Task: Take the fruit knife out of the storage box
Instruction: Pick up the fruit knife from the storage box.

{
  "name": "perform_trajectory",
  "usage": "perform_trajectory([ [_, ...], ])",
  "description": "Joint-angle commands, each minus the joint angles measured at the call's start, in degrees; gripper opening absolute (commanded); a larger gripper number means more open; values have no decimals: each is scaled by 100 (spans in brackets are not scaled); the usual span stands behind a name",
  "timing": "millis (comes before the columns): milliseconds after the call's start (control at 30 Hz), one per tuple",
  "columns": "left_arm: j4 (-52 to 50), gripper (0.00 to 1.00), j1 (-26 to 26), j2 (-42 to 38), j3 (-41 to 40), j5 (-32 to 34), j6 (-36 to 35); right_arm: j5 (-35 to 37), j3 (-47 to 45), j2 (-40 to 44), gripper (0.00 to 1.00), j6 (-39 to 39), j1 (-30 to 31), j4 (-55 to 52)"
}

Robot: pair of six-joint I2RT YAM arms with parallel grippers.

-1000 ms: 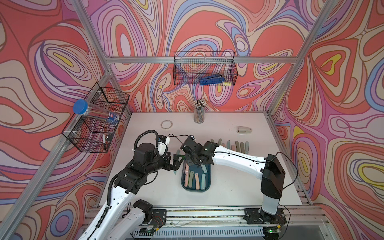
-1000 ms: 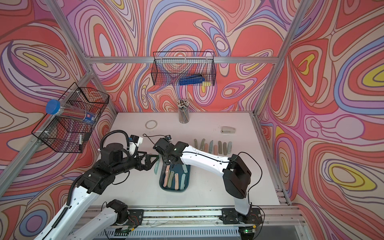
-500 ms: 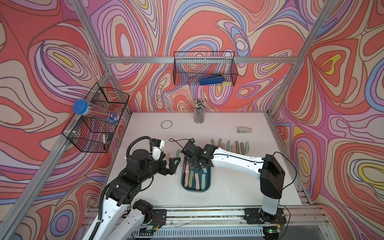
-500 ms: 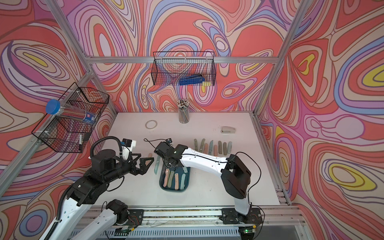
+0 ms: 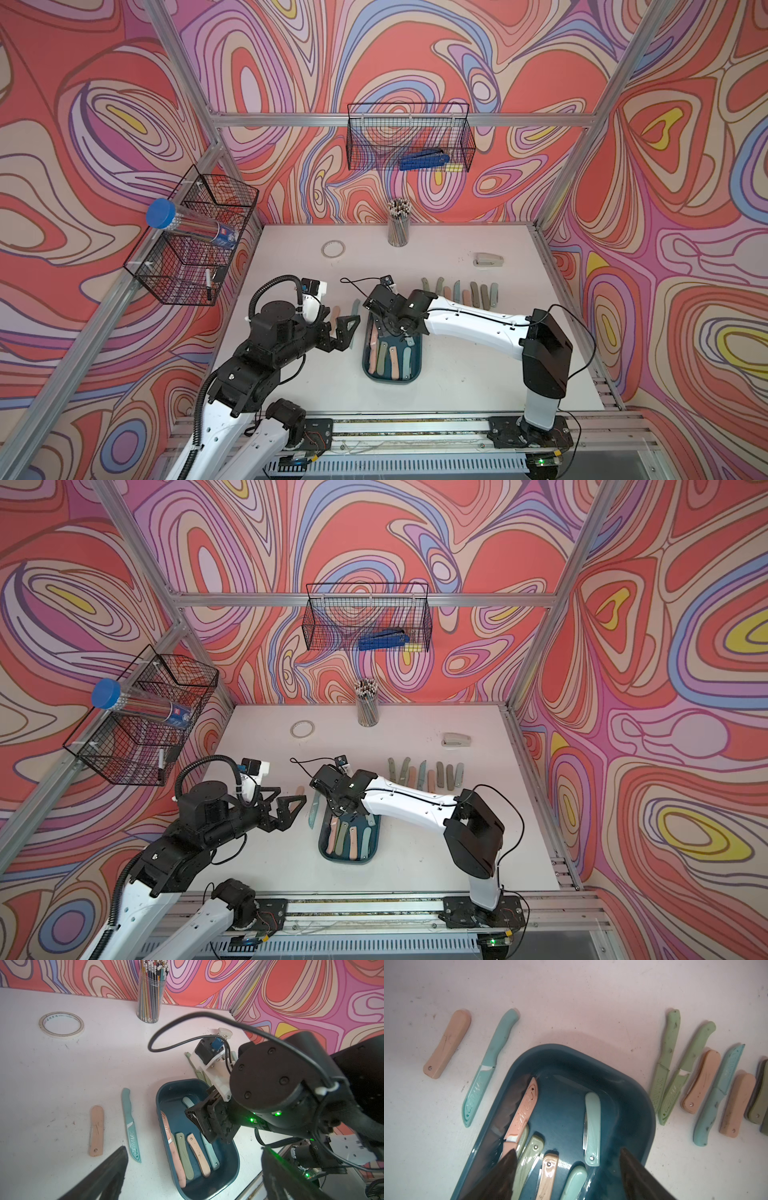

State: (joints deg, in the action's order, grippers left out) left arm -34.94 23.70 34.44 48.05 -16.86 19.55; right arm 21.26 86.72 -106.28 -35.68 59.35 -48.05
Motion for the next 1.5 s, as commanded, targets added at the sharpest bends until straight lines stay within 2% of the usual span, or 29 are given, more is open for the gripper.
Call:
perform_trajectory([
  [0, -35, 100, 37, 11, -36, -78, -20, 81, -145, 280, 85, -49, 41, 185],
  [200, -70, 100, 38, -67, -35, 16, -26, 81, -9, 226, 88, 1, 41, 106],
  [267, -74, 100, 37, -77, -29, 25, -30, 86, 50, 177, 98, -24, 41, 44],
  [333, -90, 100, 36, -75, -28, 25, -35, 68, 129, 84, 98, -52, 46, -45],
  [633, -83, 100, 32, -126, -27, -21, -30, 266, 491, -533, 85, -305, 37, -587],
  [733, -88, 100, 33, -132, -32, -36, -30, 290, 599, -683, 76, -426, -38, -698],
  [800, -87, 100, 33, -139, -28, -45, -34, -5, 579, -779, 69, -435, -177, -639],
  [967, -90, 100, 37, -151, -22, -79, -39, -523, 682, -1125, 59, -469, -504, -764],
  [1067, -83, 100, 35, -139, -20, -111, -39, -720, 765, -1289, 55, -464, -602, -859],
  [1467, -87, 100, 36, -130, -22, -174, -39, -1062, 932, -1802, 54, -433, -835, -1021],
])
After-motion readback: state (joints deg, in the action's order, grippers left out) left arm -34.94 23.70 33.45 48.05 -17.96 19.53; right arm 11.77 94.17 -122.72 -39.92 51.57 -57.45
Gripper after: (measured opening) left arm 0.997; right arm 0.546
